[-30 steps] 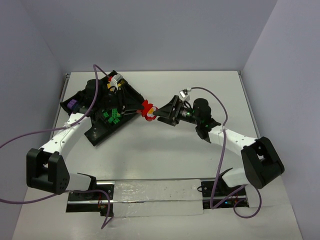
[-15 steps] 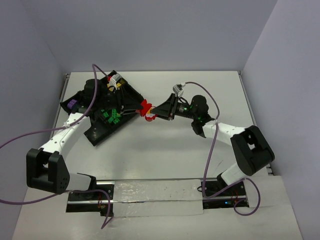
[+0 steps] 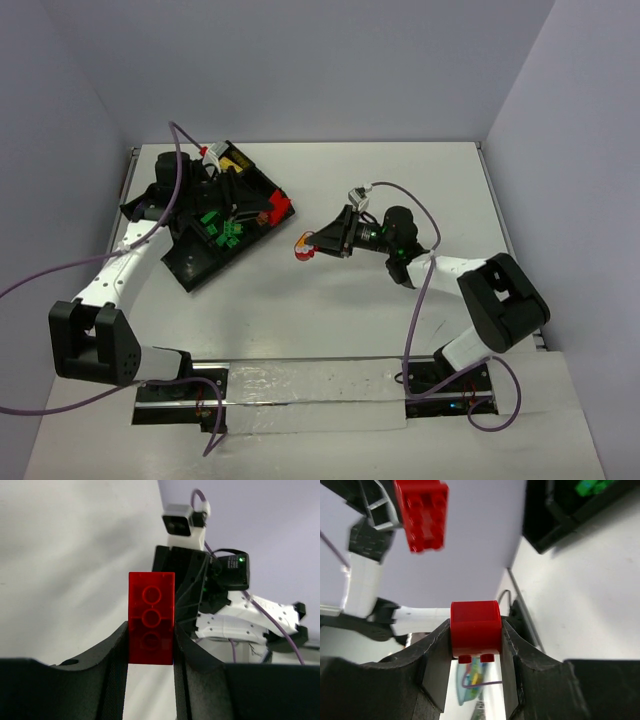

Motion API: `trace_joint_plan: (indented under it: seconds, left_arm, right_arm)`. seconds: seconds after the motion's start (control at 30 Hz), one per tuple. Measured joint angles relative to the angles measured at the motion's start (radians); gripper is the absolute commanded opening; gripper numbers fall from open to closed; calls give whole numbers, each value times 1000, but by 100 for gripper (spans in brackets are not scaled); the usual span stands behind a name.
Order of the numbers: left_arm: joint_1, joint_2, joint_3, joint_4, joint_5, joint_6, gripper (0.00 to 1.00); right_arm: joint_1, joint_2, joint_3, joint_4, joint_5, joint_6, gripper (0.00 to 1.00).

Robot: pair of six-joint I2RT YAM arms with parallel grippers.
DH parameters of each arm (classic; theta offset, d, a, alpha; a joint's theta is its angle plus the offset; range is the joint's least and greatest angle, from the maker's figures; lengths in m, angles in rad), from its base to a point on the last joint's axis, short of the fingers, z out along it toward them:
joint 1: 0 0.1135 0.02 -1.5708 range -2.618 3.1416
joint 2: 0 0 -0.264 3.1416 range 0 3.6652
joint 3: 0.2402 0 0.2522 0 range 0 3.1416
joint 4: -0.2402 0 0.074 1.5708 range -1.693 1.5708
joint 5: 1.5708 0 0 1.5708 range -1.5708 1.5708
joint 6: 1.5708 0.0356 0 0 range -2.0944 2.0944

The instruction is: Sort the legos into containers by color

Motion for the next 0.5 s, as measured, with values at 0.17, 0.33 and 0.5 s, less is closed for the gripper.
trace_joint_plan:
  seconds: [0.17,0.33,0.5]
  left_arm:
    - [38,0,50,-171,-122,113,0]
    - [38,0,55,-302,-253,193,0]
    - [38,0,52,-341,-292,210,0]
  right_arm:
    - [0,-53,70,-415,96,-244,0]
    - [3,-60,254,-926,379,-529,1]
    - [3,-49,281,-1168,541,-677,6]
